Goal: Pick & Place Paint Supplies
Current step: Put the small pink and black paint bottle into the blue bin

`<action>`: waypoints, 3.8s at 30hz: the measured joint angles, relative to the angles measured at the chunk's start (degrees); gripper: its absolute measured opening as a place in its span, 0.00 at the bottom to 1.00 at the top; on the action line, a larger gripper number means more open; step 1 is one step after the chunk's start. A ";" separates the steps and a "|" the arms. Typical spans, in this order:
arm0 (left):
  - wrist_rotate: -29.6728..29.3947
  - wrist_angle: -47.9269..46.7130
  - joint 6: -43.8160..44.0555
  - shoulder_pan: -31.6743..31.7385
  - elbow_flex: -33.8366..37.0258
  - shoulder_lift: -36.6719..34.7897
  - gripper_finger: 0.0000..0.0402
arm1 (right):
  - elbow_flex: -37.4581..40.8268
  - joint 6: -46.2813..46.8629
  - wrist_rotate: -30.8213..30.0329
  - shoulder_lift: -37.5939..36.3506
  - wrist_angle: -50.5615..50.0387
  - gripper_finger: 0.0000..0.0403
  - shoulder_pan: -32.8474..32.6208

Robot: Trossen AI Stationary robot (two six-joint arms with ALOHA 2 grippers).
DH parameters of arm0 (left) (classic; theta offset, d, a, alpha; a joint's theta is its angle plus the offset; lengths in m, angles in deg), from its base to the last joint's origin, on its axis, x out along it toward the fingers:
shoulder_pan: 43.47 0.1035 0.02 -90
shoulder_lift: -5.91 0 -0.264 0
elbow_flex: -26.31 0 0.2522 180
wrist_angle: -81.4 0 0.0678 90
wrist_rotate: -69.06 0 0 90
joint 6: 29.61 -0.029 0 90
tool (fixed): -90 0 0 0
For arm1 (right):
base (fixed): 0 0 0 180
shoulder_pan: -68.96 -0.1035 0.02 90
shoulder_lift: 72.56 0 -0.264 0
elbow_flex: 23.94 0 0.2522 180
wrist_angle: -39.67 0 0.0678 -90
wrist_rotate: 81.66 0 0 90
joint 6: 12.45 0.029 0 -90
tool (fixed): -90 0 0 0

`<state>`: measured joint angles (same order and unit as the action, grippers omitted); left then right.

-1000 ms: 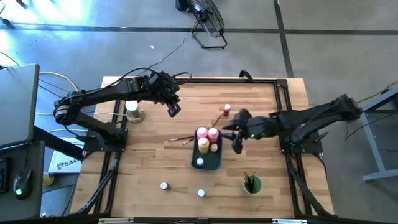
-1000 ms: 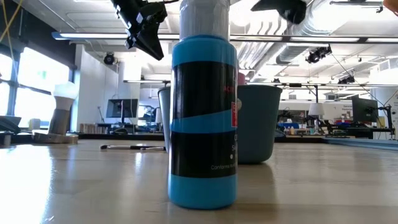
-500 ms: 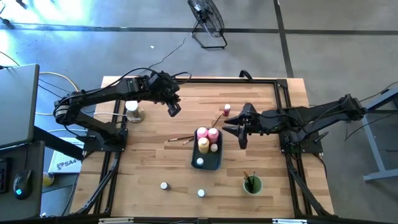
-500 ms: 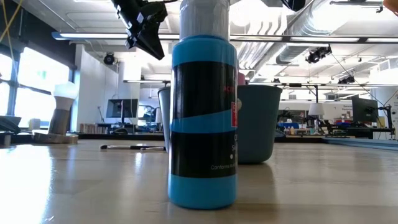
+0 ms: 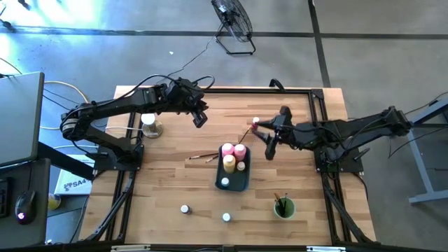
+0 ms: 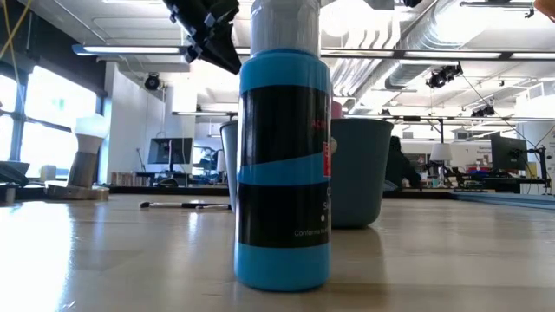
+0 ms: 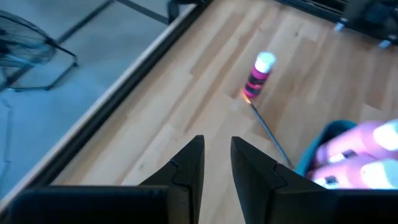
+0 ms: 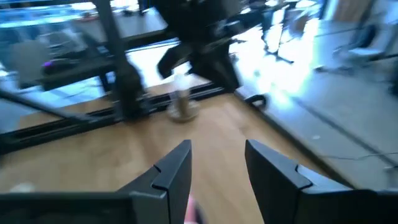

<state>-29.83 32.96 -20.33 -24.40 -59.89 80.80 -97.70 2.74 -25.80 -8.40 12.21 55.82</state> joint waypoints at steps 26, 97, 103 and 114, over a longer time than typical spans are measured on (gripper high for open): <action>-7.19 1.16 -1.56 0.02 0.00 0.02 0.19 | -9.77 -4.27 34.58 0.16 -10.07 0.36 33.05; -7.32 -0.17 -1.73 0.02 0.00 0.02 0.19 | -0.66 -29.65 41.58 17.84 -18.68 0.59 39.19; -7.32 -0.17 -1.73 0.02 0.00 0.02 0.19 | 0.08 -28.41 41.60 17.84 -16.96 0.59 39.51; -7.21 -0.15 -1.71 0.02 0.00 0.02 0.19 | 0.06 -28.44 40.86 23.55 -16.38 0.59 39.52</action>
<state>-37.04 32.81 -22.04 -24.38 -59.89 80.82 -97.64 -25.69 15.06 15.15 -4.17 95.33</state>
